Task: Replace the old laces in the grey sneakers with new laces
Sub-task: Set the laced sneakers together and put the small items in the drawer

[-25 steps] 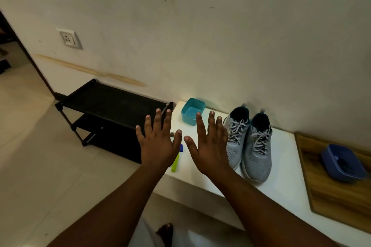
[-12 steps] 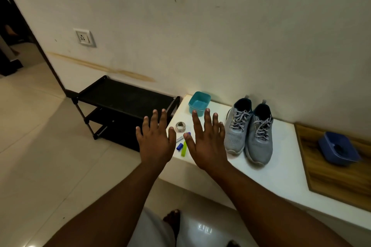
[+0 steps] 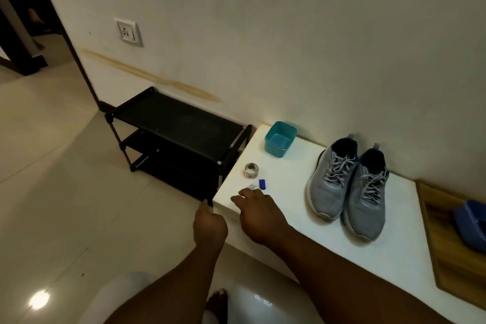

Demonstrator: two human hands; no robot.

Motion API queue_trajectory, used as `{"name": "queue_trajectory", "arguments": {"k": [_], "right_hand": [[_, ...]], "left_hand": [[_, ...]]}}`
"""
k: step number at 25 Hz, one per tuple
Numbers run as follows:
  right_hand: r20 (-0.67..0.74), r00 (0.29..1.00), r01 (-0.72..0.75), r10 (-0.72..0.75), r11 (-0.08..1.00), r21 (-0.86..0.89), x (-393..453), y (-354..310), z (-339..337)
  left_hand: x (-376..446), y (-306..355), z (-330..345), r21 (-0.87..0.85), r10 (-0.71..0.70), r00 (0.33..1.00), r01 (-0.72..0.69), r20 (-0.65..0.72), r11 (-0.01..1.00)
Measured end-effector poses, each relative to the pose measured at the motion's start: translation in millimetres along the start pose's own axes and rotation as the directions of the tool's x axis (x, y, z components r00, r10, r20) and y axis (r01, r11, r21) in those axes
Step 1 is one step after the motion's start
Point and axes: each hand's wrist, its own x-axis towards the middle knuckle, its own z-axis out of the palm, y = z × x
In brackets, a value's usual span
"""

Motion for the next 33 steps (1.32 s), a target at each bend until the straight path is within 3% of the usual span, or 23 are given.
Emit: {"name": "queue_trajectory", "arguments": {"k": [5,13,18,24,30,33], "right_hand": [[0.079,0.992,0.109,-0.100,0.988,-0.113,28,-18,13],[0.078,0.982,0.181,-0.171,0.972,-0.149,49,-26,20],[0.078,0.984,0.168,-0.158,0.974,-0.152,68,-22,11],[0.102,0.987,0.140,-0.125,0.977,-0.159,72,-29,19],[0.123,0.990,0.076,-0.071,0.997,-0.029,66,-26,26],[0.121,0.990,0.069,-0.071,0.997,0.020,59,-23,29]], "left_hand": [[5,-12,6,-0.123,-0.054,0.996,0.063,0.069,0.990],[27,-54,30,-0.255,0.043,0.990,-0.007,0.134,0.967],[16,-36,2,-0.095,0.033,0.981,-0.015,0.191,0.995],[17,-36,-4,-0.014,0.071,0.985,-0.069,0.155,0.997],[22,-44,-5,0.001,0.067,0.988,-0.068,0.138,0.998],[17,-46,-9,0.094,0.096,0.993,-0.102,0.067,0.990]]}}
